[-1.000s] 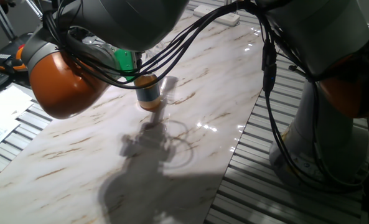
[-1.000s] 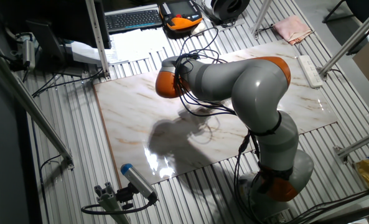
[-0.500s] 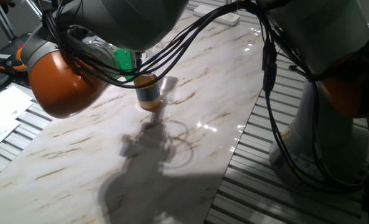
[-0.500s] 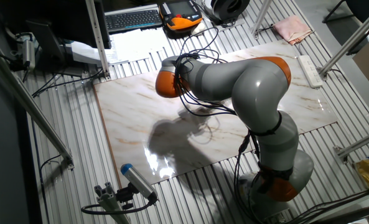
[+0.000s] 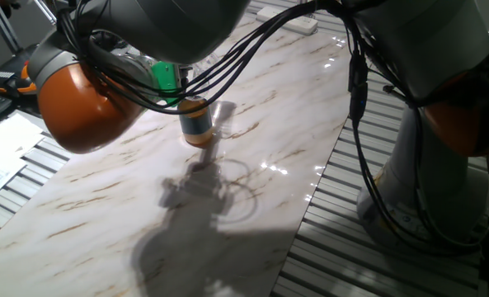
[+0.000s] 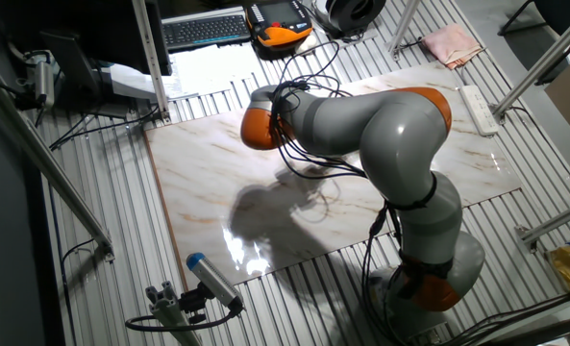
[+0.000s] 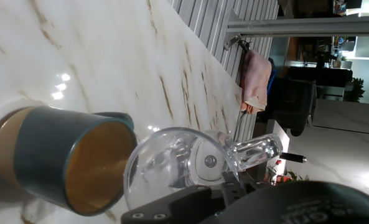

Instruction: Pour the water from one cup into another empty cup

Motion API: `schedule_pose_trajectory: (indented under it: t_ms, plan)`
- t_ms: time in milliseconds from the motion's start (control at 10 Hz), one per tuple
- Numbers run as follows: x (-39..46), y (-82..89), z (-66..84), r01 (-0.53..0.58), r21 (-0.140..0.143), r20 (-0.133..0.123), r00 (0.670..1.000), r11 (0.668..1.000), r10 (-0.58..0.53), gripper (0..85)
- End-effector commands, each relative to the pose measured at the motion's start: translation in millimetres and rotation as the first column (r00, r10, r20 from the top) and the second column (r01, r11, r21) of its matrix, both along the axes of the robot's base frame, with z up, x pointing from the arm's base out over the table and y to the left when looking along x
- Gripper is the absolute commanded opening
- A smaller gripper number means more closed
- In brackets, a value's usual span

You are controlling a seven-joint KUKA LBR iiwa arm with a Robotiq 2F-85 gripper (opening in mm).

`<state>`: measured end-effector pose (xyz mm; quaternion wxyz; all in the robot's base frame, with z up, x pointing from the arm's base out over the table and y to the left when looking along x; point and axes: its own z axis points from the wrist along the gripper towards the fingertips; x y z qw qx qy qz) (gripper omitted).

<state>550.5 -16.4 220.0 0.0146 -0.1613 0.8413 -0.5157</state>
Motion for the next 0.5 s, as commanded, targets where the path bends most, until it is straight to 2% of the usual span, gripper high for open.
schedule_pose_trajectory:
  t_ms: [0, 100, 400]
  plan:
    - [-0.1, -1.0, 0.9, 0.005, 0.022, 0.000, 1.000, 1.000, -0.005, 0.0]
    - [0.5, -3.8, 2.7, 0.009, 0.058, -0.001, 1.000, 0.998, -0.009, 0.0]
    - [1.0, -5.4, 2.7, 0.013, 0.074, 0.000, 1.000, 0.997, -0.013, 0.0]
